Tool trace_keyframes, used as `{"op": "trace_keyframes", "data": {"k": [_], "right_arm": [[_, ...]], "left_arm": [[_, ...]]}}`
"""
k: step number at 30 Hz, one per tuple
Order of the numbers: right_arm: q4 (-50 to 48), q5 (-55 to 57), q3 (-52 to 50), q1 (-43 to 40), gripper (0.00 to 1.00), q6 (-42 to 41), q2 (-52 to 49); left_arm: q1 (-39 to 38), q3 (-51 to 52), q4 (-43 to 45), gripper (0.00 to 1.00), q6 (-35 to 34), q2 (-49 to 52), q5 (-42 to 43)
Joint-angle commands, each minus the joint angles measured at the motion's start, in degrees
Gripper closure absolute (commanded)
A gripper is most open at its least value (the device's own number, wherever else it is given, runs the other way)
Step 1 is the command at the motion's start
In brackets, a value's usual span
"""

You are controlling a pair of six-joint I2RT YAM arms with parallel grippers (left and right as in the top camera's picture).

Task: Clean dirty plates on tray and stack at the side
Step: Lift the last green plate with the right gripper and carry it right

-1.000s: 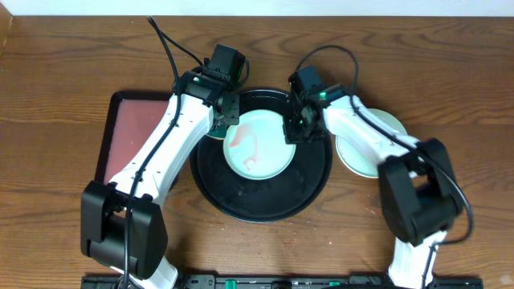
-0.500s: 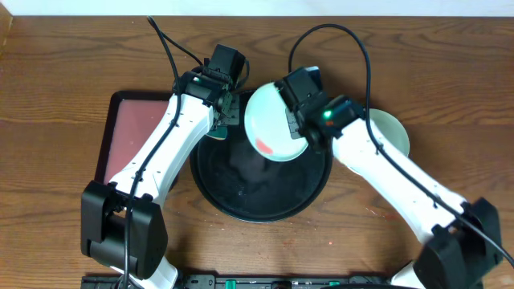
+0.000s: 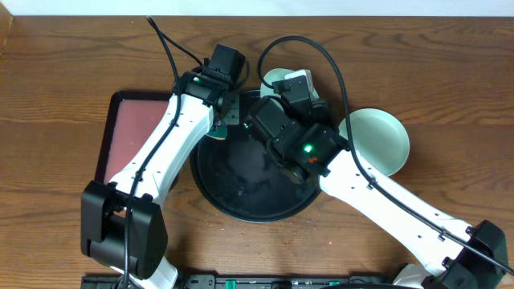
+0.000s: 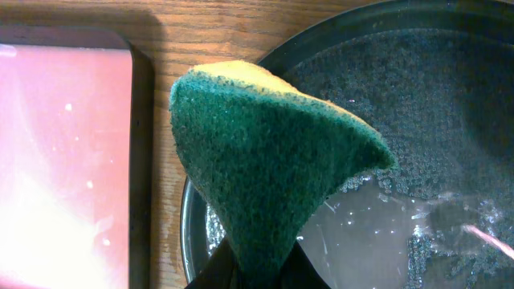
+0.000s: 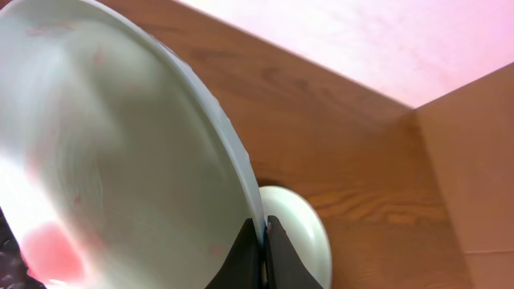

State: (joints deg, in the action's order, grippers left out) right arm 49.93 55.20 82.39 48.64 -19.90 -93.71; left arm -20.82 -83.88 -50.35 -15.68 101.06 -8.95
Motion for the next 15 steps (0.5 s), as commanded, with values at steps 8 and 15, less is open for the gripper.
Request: {"op": "trace_keyframes", "data": {"k": [8,15], "right_arm": [[0.0,11.0,0.2,1.3,0.99,0.2,0.9],[0.0,11.0,0.2,1.3,0.99,0.2,2.0]], "left_arm": [[0.0,-0.7,-0.2,0.92,-0.8,0.1,-0.1],[0.0,-0.7,-0.2,0.92,-1.9,0.9,-0.1]]}}
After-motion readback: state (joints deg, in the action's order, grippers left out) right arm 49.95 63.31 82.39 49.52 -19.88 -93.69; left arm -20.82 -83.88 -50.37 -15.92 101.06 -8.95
